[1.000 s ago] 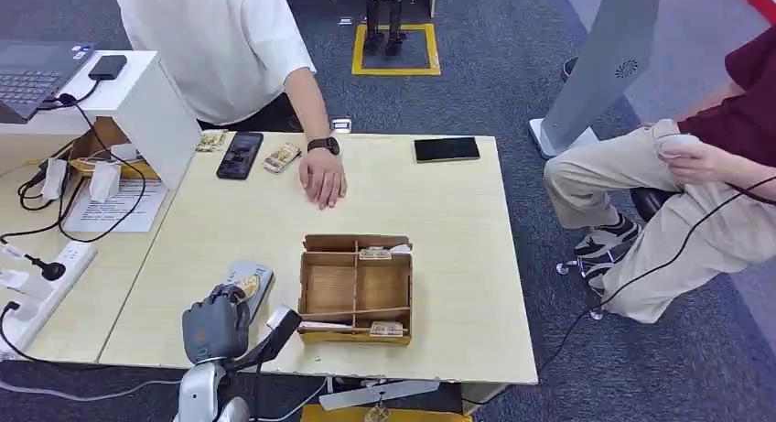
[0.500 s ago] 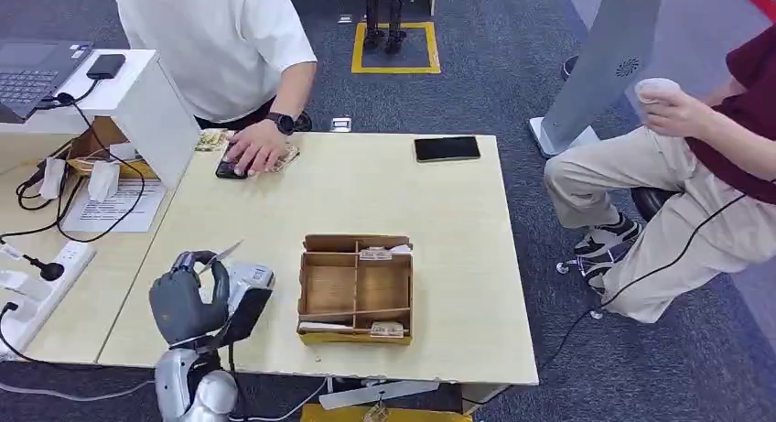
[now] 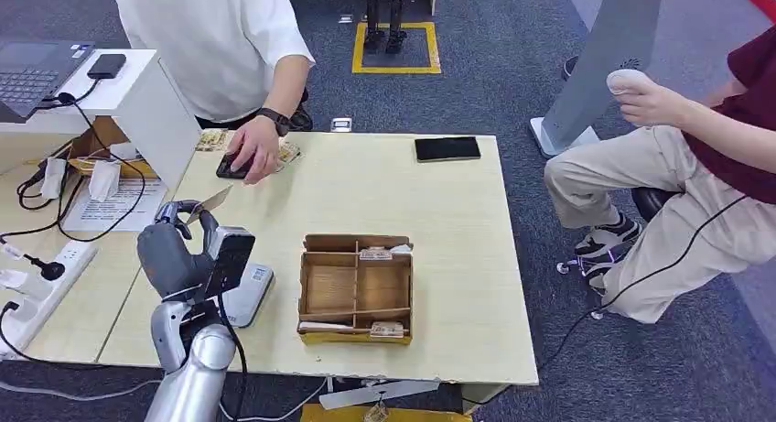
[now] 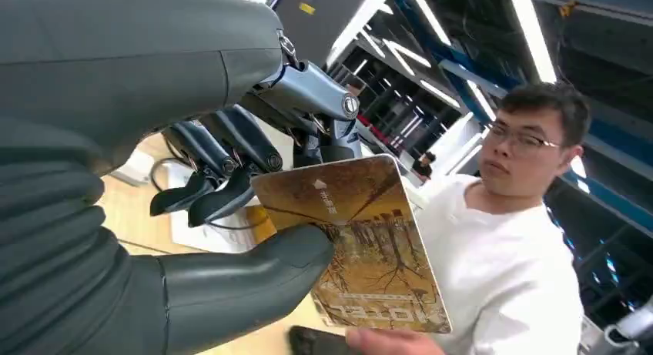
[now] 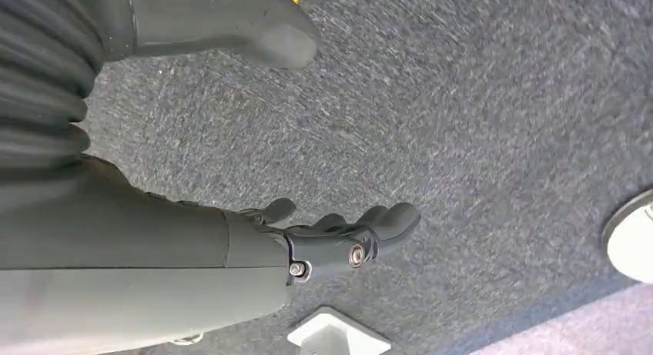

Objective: Pass the card to the sensor for recognition and then transmit it.

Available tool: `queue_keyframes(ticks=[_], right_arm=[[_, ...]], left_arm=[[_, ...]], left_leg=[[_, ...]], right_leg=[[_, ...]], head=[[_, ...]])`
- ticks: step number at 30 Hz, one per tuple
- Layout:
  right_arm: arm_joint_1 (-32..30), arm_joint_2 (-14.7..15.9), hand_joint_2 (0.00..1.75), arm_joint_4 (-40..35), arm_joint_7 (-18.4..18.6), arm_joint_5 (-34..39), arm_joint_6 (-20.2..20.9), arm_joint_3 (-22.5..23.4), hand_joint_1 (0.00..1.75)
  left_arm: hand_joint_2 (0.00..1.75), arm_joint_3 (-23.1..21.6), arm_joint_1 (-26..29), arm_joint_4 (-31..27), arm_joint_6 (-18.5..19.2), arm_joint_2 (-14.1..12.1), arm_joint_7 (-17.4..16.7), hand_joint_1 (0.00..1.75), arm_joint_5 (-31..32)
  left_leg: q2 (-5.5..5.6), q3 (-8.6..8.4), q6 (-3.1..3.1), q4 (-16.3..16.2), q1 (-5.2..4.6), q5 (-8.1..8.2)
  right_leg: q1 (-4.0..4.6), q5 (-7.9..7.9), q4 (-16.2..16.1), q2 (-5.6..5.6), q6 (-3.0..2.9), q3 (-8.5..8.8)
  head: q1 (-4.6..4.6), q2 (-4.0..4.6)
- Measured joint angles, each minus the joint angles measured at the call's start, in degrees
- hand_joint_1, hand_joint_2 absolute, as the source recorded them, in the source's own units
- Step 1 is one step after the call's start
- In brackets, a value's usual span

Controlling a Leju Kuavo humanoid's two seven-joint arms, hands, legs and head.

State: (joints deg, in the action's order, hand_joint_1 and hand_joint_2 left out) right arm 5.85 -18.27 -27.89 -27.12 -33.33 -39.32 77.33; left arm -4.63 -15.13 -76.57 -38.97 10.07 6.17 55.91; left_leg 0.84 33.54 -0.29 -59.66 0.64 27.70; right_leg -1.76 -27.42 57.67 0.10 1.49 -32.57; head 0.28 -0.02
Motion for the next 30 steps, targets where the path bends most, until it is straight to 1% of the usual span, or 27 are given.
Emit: queue_keyframes(ticks=[3,5,6,8,9,10,14,19,20,21,22,27,30], right_arm=[[0.00,0.04,1.75,0.09,0.02,-0.04,0.02,-0.07,0.00],[0.01,0.24,1.75,0.51,0.22,-0.27,0.02,-0.49,0.00],[0.04,0.44,1.75,1.12,0.31,-0.15,0.02,-0.99,0.00],[0.02,0.55,1.75,1.82,-0.07,0.17,-0.04,-1.51,0.00],[0.10,0.64,1.75,2.87,-0.81,0.65,-0.04,-2.36,0.00],[0.10,0.72,1.75,3.13,-0.62,0.57,-0.04,-2.47,0.00],[0.06,1.58,1.75,4.18,-0.07,0.46,1.03,-3.76,0.00],[0.05,1.99,1.75,4.48,0.35,0.78,1.33,-4.55,0.00],[0.06,1.99,1.75,4.57,0.35,0.78,1.33,-4.77,0.00],[0.07,2.03,1.75,4.59,0.35,0.78,1.31,-4.88,0.00],[0.07,2.06,1.75,4.61,0.35,0.81,1.29,-4.92,0.00],[0.04,2.14,1.75,4.70,0.59,1.35,1.16,-5.25,0.00],[0.00,2.14,1.75,4.70,0.70,1.73,1.09,-5.47,0.00]], left_arm=[[1.75,-0.09,-0.24,0.20,0.00,-0.06,-0.09,1.75,0.00],[1.75,-0.60,-1.53,1.35,0.13,-0.37,-0.62,1.75,0.22],[1.75,-1.47,-3.34,3.29,0.50,-0.81,-1.56,1.75,0.99],[1.75,-2.50,-5.73,5.89,0.63,-1.66,-2.06,1.75,1.51],[1.75,-3.33,-8.90,9.52,2.60,-2.71,-5.21,1.75,3.89],[1.75,-3.43,-9.76,10.56,2.97,-2.88,-5.69,1.75,4.28],[1.75,-4.07,-12.85,14.83,3.58,-2.99,-6.15,1.75,3.89],[1.75,-4.42,-14.62,17.10,3.89,-2.84,-5.71,1.75,2.38],[1.75,-4.48,-14.83,17.47,3.89,-2.82,-5.71,1.54,2.30],[1.75,-4.57,-14.95,17.78,3.89,-2.82,-5.71,0.38,2.30],[1.75,-4.66,-15.06,17.98,3.89,-2.82,-5.71,0.00,2.14],[1.75,-5.23,-15.08,18.30,3.21,-2.34,-5.29,0.00,-0.26],[1.75,-5.47,-14.95,18.21,2.16,-1.79,-4.35,0.00,-1.90]], left_leg=[[0.00,0.00,0.00,0.00,0.00,0.00],[0.00,0.00,0.00,0.00,0.00,0.00],[0.00,0.00,0.01,0.00,0.00,-0.01],[-0.02,0.01,0.01,-0.01,-0.01,0.00],[-0.01,0.04,0.01,-0.01,0.00,0.00],[-0.01,0.04,0.01,-0.01,0.00,0.00],[-0.02,0.04,0.02,-0.01,0.00,-0.02],[-0.03,0.04,0.02,-0.04,-0.01,-0.01],[-0.03,0.04,0.02,-0.04,-0.01,-0.01],[-0.03,0.04,0.02,-0.04,-0.01,-0.01],[-0.03,0.04,0.02,-0.03,-0.01,0.00],[-0.03,0.07,0.02,-0.03,0.00,0.00],[-0.03,0.08,0.02,-0.03,0.00,0.00]], right_leg=[[0.00,0.00,0.00,0.00,0.00,0.00],[0.00,0.01,0.00,0.00,0.00,0.00],[-0.01,0.01,0.00,-0.02,0.00,0.00],[-0.01,0.00,0.00,-0.07,0.00,-0.02],[0.00,-0.01,0.00,-0.04,-0.01,-0.06],[0.00,-0.01,0.00,-0.04,0.00,-0.06],[0.00,0.01,0.00,-0.06,-0.01,-0.05],[-0.01,0.02,0.00,-0.10,-0.01,-0.06],[-0.01,0.02,0.00,-0.10,-0.01,-0.07],[-0.01,0.01,0.00,-0.10,-0.01,-0.07],[-0.01,0.01,0.00,-0.10,-0.01,-0.08],[0.00,0.00,0.00,-0.08,-0.01,-0.09],[0.00,0.01,0.00,-0.09,-0.01,-0.09]], head=[[0.00,0.00],[0.00,0.00],[0.00,0.00],[0.00,0.00],[0.00,0.00],[0.00,0.00],[-0.02,0.00],[-0.02,0.02],[0.00,0.00],[0.00,0.00],[0.00,0.00],[0.00,0.00],[-0.02,0.00]])
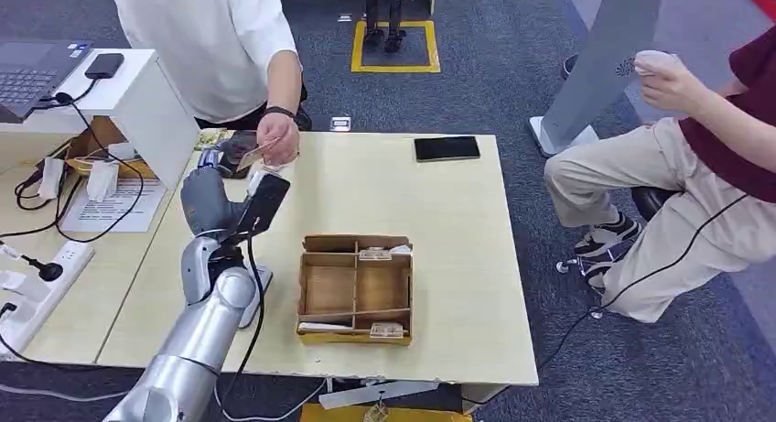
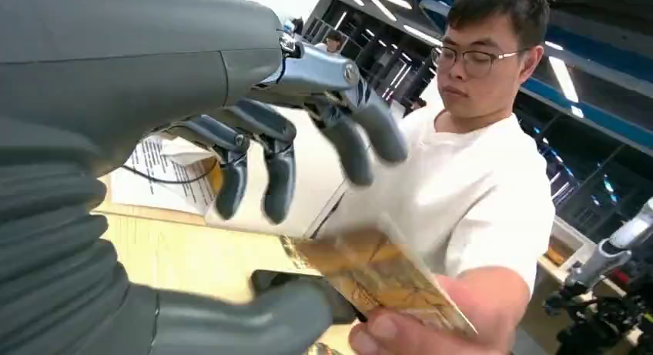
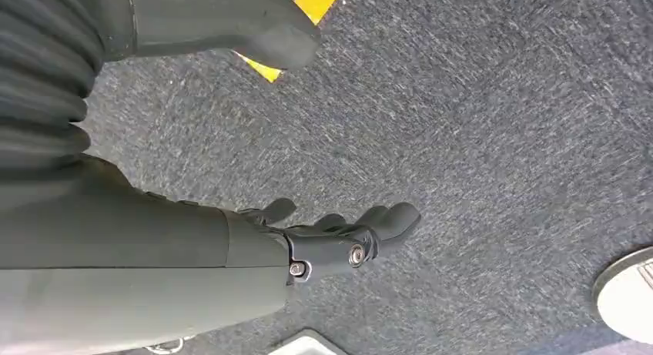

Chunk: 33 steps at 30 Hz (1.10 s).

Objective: Pass the card to the sensor for recognition and then transmit it.

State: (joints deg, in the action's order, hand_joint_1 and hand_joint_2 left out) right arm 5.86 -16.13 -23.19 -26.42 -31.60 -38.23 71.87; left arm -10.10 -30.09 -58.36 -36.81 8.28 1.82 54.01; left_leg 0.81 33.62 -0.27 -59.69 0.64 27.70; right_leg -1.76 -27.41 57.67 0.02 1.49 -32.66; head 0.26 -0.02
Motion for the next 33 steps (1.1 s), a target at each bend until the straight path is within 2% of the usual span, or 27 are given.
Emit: queue_keyframes(ticks=[4,7,10,19,21,25,33], right_arm=[[-0.18,-0.02,1.75,-0.04,0.26,0.98,-0.22,-0.31,0.00],[-0.43,-0.11,1.75,-0.42,0.63,1.99,-0.39,-0.31,0.00],[-0.74,-0.37,1.75,-1.07,0.70,2.73,-0.77,-0.31,0.00],[-1.02,-0.72,1.75,-2.01,0.83,2.91,-1.01,-0.31,0.00],[-1.02,-0.79,1.75,-2.18,0.85,3.21,-1.14,-0.31,0.00],[-1.16,-1.20,1.75,-3.02,0.85,3.82,-1.31,-0.15,0.00],[-1.33,-1.84,1.75,-5.25,0.42,2.18,-1.31,2.78,0.00]], left_arm=[[1.75,-0.42,1.39,-2.17,-0.98,0.37,2.67,0.00,-4.95],[1.75,-0.94,3.92,-5.86,-0.48,0.50,6.06,0.00,-11.30],[1.75,-1.95,7.11,-10.26,-0.50,0.50,9.14,0.00,-14.25],[1.75,-3.34,10.55,-16.19,-0.50,0.24,9.86,0.00,-15.10],[1.75,-3.54,10.99,-16.89,-0.59,0.22,10.92,0.00,-16.29],[1.75,-4.20,14.06,-20.83,-0.96,-0.22,15.70,0.00,-20.66],[1.75,-8.24,24.76,-32.66,-0.45,-2.82,27.50,0.00,-27.08]], left_leg=[[0.00,0.00,0.00,0.00,0.00,0.00],[-0.01,0.00,0.00,0.00,0.00,0.00],[0.00,0.02,-0.01,0.00,0.00,0.03],[0.00,0.02,-0.02,0.01,0.00,0.01],[0.00,0.02,-0.01,0.01,0.00,0.01],[-0.01,0.02,0.01,0.01,0.00,0.04],[-0.01,0.05,-0.03,0.02,0.00,0.12]], right_leg=[[0.00,0.00,0.00,0.00,0.00,0.01],[0.00,-0.01,0.00,0.00,0.00,0.01],[0.00,-0.03,0.00,0.00,0.00,-0.01],[0.00,-0.02,0.00,0.03,0.01,0.00],[0.00,-0.01,0.00,0.03,0.01,0.01],[0.00,-0.02,0.00,-0.01,0.00,0.01],[0.00,-0.15,0.00,0.03,0.00,-0.02]], head=[[0.02,0.00],[0.02,0.00],[0.00,0.00],[0.02,0.00],[0.00,0.00],[0.02,0.00],[0.00,0.02]])
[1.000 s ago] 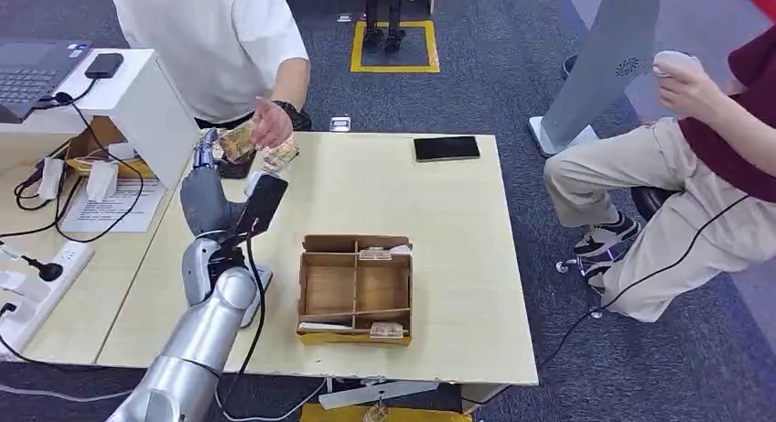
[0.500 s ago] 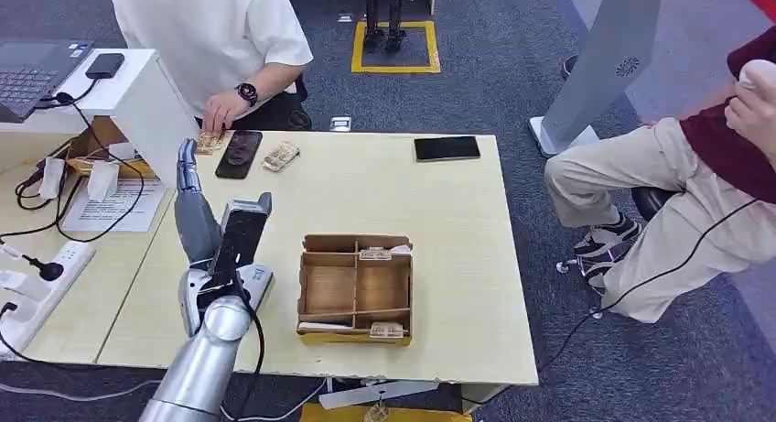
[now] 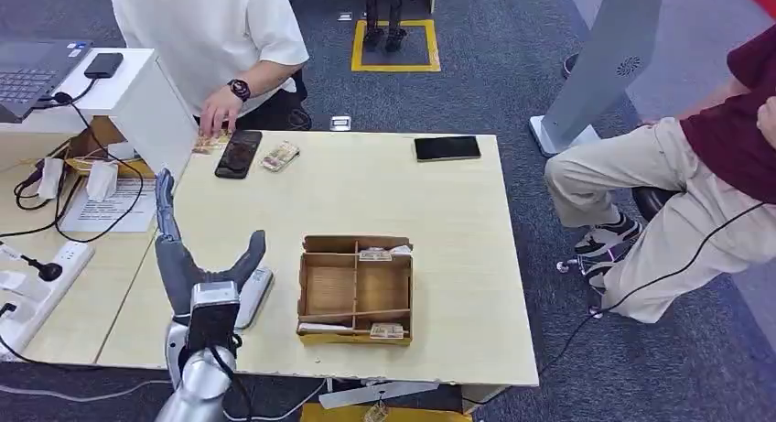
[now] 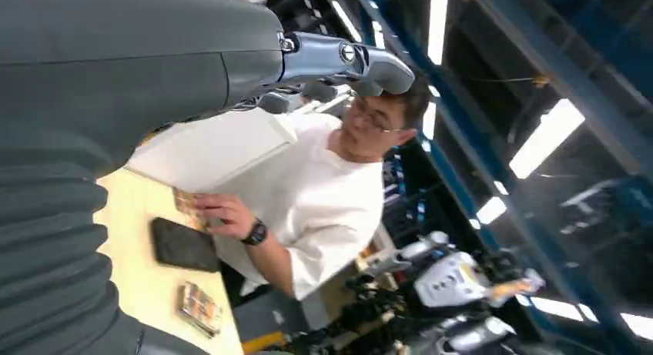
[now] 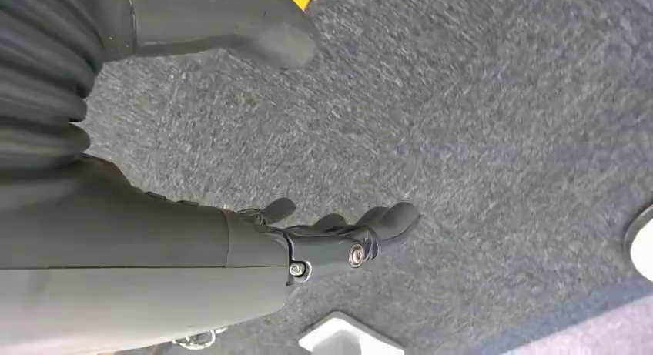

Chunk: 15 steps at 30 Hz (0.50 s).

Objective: Pass the card to the sensor for recognition and then transmit it.

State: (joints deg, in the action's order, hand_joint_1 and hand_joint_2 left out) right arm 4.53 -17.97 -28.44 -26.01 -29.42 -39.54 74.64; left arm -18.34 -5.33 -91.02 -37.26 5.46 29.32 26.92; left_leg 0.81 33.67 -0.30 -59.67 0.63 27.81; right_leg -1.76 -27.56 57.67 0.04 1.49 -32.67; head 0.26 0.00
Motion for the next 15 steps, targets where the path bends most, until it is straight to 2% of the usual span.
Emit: queue_keyframes(ticks=[3,9,15], right_arm=[[0.03,-0.15,1.75,-0.50,-0.42,-0.41,0.00,1.00,0.00],[0.07,-0.31,1.75,-1.07,-0.63,-0.81,0.00,2.27,0.00],[1.35,-0.63,1.75,-1.16,-3.91,-5.90,0.00,8.35,0.00]], left_arm=[[1.75,-1.70,2.52,-2.81,1.11,-1.12,2.16,0.00,-1.72],[1.75,-3.10,4.42,-5.40,1.51,-2.40,2.66,0.00,-2.42],[1.75,-5.18,7.87,-7.95,5.99,-3.39,8.20,0.00,-7.15]], left_leg=[[0.00,-0.01,0.00,0.00,0.00,0.00],[0.01,-0.03,0.00,0.00,0.00,-0.01],[0.02,-0.03,0.00,0.01,0.00,-0.01]], right_leg=[[0.00,0.00,0.00,0.01,0.00,0.00],[0.00,0.01,0.00,0.03,0.00,0.04],[0.00,0.01,0.00,0.04,-0.01,0.04]], head=[[0.00,-0.02],[0.02,-0.02],[0.00,-0.02]])
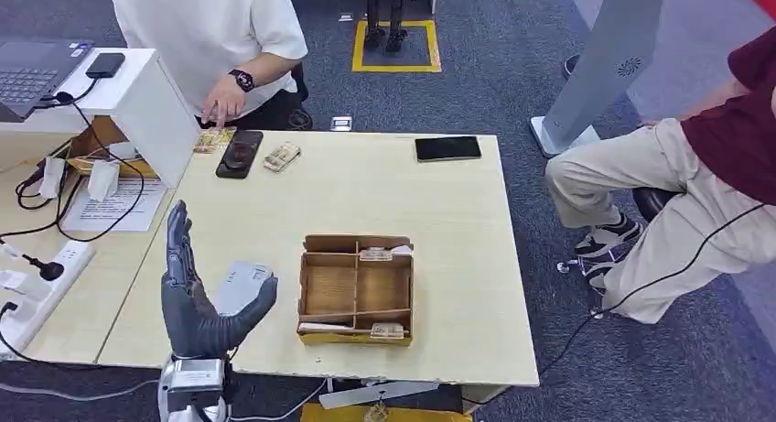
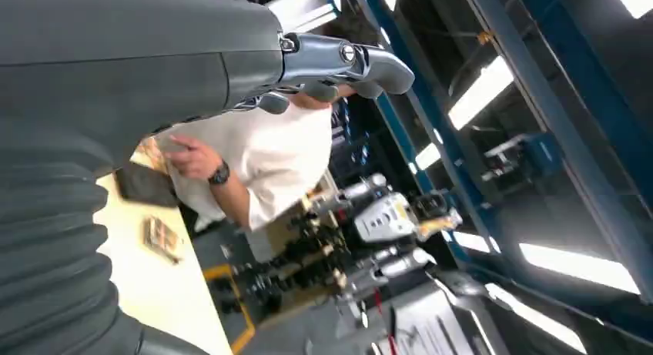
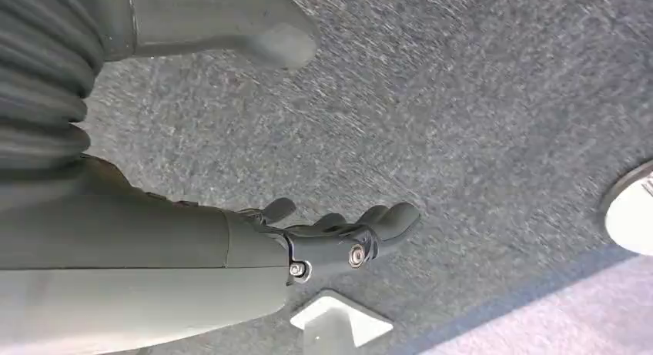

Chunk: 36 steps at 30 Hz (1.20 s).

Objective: Pass the card to the sensor for recognition and then transmit it.

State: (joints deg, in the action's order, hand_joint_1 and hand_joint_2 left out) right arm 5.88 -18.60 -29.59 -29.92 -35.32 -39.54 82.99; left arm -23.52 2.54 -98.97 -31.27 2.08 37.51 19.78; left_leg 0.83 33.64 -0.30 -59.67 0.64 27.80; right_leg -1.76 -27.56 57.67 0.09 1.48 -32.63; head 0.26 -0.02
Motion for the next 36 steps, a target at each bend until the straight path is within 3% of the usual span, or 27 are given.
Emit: queue_keyframes(ticks=[6,11,17,23,27,36], right_arm=[[0.60,-0.09,1.75,-0.04,0.02,-1.70,0.00,3.82,0.00],[0.71,-0.09,1.75,-0.20,0.48,-2.10,0.00,4.15,0.00],[0.71,-0.13,1.75,-0.50,1.05,-2.18,0.00,4.13,0.00],[0.49,-0.13,1.75,-0.50,1.64,-1.31,0.00,2.73,0.00],[0.04,-0.13,1.75,-0.52,2.19,-1.16,0.02,0.96,0.00],[-0.54,-0.13,1.75,-0.57,2.30,-1.02,0.02,-0.64,0.00]], left_arm=[[1.75,-4.62,2.48,-3.87,2.95,-0.55,2.60,0.00,-1.88],[1.75,-9.27,1.02,-4.92,5.07,-1.53,2.62,0.00,-8.65],[1.75,-14.23,-1.40,-4.98,8.55,-2.62,2.62,0.00,-10.99],[1.75,-16.88,-2.99,-4.72,13.92,-4.18,2.62,0.00,-6.33],[1.75,-18.05,-4.05,-3.41,14.29,-4.85,0.89,0.00,-1.42],[1.75,-19.08,-4.90,-1.40,13.95,-5.51,0.46,0.00,-0.18]], left_leg=[[0.00,0.01,-0.02,0.00,-0.01,0.02],[0.00,-0.01,-0.02,0.00,0.00,0.01],[-0.01,-0.02,-0.01,0.00,0.00,0.00],[-0.01,-0.02,-0.01,0.00,0.00,0.00],[-0.01,-0.01,-0.01,0.00,0.00,0.01],[-0.02,-0.01,-0.01,0.00,0.00,0.00]], right_leg=[[-0.01,-0.03,-0.01,0.00,0.04,-0.01],[-0.01,-0.02,-0.01,0.02,0.04,-0.01],[0.00,-0.01,-0.01,0.00,0.04,0.00],[-0.01,-0.02,-0.01,-0.01,0.03,-0.02],[-0.01,-0.02,-0.01,-0.01,0.03,-0.03],[0.00,-0.02,-0.01,-0.02,0.03,-0.02]], head=[[0.00,0.00],[0.02,0.00],[0.02,0.00],[0.00,0.00],[0.02,0.00],[0.00,0.00]])
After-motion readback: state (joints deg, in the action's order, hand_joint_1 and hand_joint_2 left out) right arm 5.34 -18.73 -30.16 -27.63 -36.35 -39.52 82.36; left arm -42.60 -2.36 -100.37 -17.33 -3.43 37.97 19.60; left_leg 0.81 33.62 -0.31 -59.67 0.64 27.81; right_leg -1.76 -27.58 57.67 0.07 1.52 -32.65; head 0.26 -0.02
